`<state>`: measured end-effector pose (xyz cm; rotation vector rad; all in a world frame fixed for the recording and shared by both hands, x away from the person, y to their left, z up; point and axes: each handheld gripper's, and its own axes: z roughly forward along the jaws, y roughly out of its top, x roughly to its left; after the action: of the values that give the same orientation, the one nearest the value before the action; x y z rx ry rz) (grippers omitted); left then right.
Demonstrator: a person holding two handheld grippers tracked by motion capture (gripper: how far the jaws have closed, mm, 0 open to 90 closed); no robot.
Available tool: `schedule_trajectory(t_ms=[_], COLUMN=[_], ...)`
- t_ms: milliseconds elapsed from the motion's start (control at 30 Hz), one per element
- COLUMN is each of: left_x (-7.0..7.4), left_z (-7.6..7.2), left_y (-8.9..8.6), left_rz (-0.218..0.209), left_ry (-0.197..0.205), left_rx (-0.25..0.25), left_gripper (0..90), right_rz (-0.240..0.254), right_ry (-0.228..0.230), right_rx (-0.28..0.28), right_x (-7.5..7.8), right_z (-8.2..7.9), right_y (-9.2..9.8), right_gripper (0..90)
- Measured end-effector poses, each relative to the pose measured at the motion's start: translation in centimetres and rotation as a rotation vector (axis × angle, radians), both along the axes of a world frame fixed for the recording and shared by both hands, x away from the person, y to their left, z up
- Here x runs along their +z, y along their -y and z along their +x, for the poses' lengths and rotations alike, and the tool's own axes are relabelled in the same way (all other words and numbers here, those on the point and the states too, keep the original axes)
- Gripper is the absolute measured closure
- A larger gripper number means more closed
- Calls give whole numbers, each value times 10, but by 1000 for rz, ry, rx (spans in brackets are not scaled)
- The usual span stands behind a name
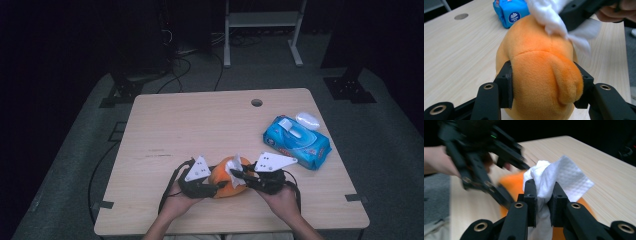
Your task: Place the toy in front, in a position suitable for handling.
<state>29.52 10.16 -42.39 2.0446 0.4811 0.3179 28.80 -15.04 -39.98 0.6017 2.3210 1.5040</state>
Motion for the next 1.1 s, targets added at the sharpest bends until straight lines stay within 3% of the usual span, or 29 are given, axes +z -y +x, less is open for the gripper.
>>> schedule_trajectory(t_ms=[133, 233, 400, 467, 600, 700, 800, 867, 933, 1000, 1100], left_x=[-6, -12, -20, -21, -11, 5, 24, 31, 27, 20, 21], left_z=[4, 5, 10, 9, 6, 0, -6, -9, -7, -3, -2], left_y=[1, 4, 2, 1, -3, -7, -13, -15, -15, -16, -15], left_rz=[-38, -22, -47, -54, -57, -96, -145, -122, -66, -47, -47], left_ry=[-25, -33, -81, -85, -47, 8, 55, 78, 62, 28, 26], left_rx=[31, 46, 59, 53, 34, 27, 18, 18, 24, 23, 18], left_gripper=[257, 139, 106, 137, 387, 449, 474, 477, 476, 477, 480], right_rz=[-10, -9, -6, -3, 22, 32, 93, 101, 74, 51, 80], right_ry=[-43, -56, -64, -65, -81, -85, -122, -129, -129, -122, -78], right_rx=[-47, -73, -84, -83, -87, -95, -85, -71, -67, -73, -64], right_x=[-10, -13, -14, -14, -14, -13, -15, -15, -16, -17, -5], right_z=[11, 16, 17, 18, 20, 20, 20, 19, 18, 18, 11], right_y=[13, 19, 21, 21, 22, 25, 27, 22, 16, 15, 14], right_gripper=[779, 778, 778, 779, 778, 778, 779, 779, 778, 778, 778])
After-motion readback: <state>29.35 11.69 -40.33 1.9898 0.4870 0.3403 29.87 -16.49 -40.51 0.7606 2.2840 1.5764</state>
